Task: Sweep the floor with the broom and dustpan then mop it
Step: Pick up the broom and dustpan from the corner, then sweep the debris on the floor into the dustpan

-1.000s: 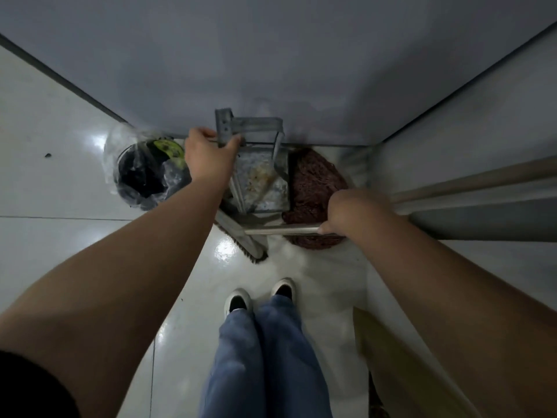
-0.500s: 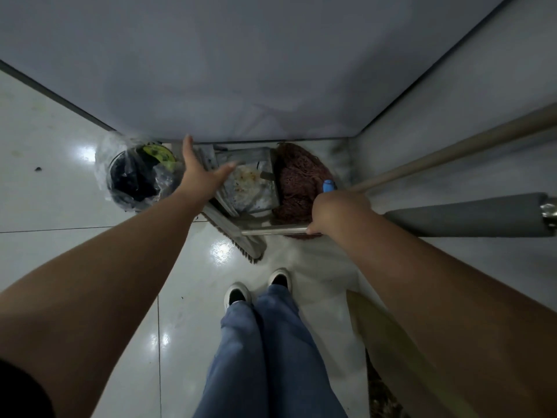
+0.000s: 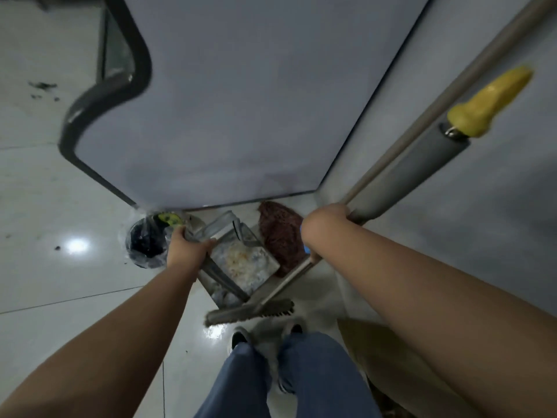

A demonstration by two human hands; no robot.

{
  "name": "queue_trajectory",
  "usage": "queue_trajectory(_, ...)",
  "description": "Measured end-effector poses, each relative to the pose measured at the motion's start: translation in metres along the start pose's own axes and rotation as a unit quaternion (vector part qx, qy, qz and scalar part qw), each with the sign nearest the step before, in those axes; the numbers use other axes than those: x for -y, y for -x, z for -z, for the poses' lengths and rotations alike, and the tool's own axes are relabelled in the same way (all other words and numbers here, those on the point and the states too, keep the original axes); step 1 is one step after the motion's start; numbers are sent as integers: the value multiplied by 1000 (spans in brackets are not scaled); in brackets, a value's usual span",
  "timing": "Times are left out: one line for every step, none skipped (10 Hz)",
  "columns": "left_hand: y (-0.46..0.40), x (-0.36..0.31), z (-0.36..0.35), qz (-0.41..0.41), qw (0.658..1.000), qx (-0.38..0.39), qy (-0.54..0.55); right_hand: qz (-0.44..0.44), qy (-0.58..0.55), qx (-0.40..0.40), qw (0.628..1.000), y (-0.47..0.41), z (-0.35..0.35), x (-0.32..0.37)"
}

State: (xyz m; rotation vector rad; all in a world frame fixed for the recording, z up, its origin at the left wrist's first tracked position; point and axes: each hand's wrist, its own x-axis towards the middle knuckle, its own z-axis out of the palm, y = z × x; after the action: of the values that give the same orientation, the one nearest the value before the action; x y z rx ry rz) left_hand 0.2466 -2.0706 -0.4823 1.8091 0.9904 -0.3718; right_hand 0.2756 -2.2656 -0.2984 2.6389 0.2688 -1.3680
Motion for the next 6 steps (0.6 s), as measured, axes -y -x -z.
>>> queue_trajectory(34, 14, 19, 2, 1000, -12, -6, -8, 72, -46, 996, -4, -25, -4)
queue_trajectory(65, 35, 34, -11, 998, -50, -24, -23, 189, -28, 981, 1, -45, -1)
queue_trajectory(97, 63, 49, 9, 996, -92, -2, -66, 332, 31, 941, 12, -57, 14)
queue_trajectory(132, 105, 67, 56, 987, -147, 31, -56, 364, 7, 929, 30, -70, 21)
queue_trajectory(160, 155, 91, 139, 967, -198, 77, -46, 370, -25, 928, 53, -85, 28)
queue_trajectory(197, 203, 112, 214, 954, -209, 26, -6, 419, -40, 907, 69, -94, 51)
